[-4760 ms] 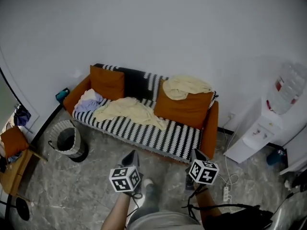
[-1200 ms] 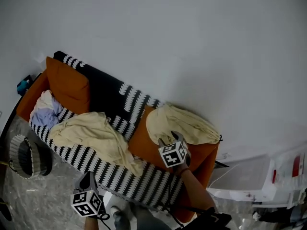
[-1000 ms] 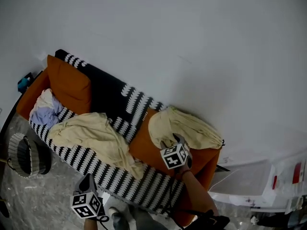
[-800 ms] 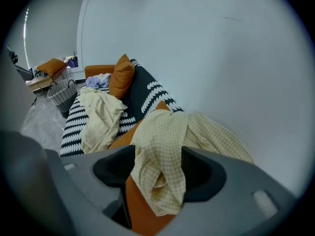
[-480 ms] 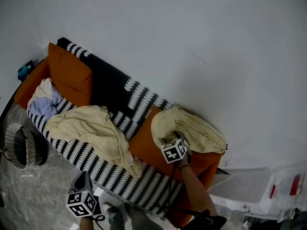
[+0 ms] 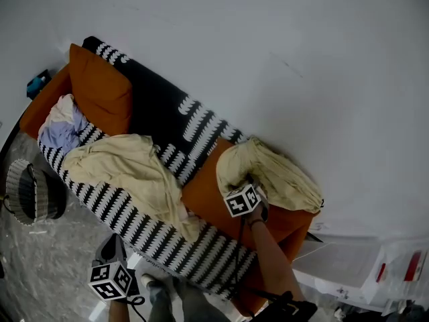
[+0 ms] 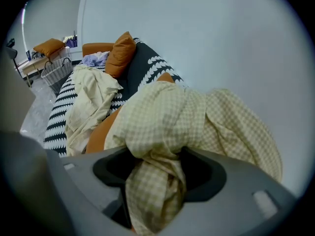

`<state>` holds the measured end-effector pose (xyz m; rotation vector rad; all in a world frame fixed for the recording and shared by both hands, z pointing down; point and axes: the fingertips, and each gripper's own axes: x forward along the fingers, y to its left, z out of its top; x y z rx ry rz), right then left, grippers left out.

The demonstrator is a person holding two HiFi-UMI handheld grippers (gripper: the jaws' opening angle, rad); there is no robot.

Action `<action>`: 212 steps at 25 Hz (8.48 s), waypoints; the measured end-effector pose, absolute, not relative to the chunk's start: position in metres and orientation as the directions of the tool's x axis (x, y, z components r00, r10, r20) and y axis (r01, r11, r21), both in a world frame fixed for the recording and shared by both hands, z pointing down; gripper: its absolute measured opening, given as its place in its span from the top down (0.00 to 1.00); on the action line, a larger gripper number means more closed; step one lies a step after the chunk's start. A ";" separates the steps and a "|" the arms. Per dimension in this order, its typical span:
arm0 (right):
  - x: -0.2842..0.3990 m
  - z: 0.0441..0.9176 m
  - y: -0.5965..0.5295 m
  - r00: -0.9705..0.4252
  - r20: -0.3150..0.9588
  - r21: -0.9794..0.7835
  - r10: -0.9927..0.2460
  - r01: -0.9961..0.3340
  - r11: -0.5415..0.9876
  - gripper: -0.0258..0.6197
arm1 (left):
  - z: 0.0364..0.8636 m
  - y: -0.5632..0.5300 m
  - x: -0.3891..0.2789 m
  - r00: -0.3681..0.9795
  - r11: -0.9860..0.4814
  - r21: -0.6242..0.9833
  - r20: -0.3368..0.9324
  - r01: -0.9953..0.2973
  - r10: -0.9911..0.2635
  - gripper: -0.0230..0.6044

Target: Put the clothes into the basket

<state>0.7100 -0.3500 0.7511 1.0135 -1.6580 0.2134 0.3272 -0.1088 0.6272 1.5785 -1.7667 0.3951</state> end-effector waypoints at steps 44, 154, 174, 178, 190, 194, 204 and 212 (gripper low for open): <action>0.669 0.567 -0.258 -0.132 0.793 0.214 -0.595 -0.853 0.475 0.88 | 0.530 -0.078 0.343 0.084 0.074 0.266 0.536 -0.961 -0.840 0.97; -0.335 0.217 -0.156 -0.953 0.256 0.108 -0.162 -0.138 0.985 0.89 | 0.301 0.064 -0.414 -0.660 0.680 0.184 0.161 -0.710 -0.734 0.97; -0.468 0.315 -0.066 -0.933 0.359 -0.009 0.019 0.017 1.000 0.89 | 0.389 0.163 -0.488 -0.721 0.792 0.193 0.331 -0.579 -0.608 0.97; -0.477 0.373 -0.056 -0.907 0.420 -0.058 0.025 0.001 0.998 0.89 | 0.432 0.169 -0.492 -0.688 0.794 0.212 0.405 -0.570 -0.602 0.97; -0.470 0.572 -0.053 -0.788 0.615 -0.140 -0.012 -0.125 0.982 0.88 | 0.571 0.150 -0.491 -0.560 0.773 0.264 0.561 -0.577 -0.609 0.97; -0.471 0.607 -0.049 -0.758 0.652 -0.138 -0.010 -0.132 0.981 0.89 | 0.606 0.151 -0.497 -0.538 0.784 0.303 0.592 -0.542 -0.601 0.97; -0.474 0.647 -0.038 -0.672 0.740 -0.132 0.026 -0.106 0.986 0.66 | 0.632 0.154 -0.505 -0.520 0.790 0.344 0.609 -0.507 -0.599 0.97; -0.449 0.655 -0.046 -0.652 0.758 -0.136 0.013 -0.139 0.981 0.66 | 0.639 0.145 -0.499 -0.492 0.780 0.361 0.621 -0.511 -0.610 0.97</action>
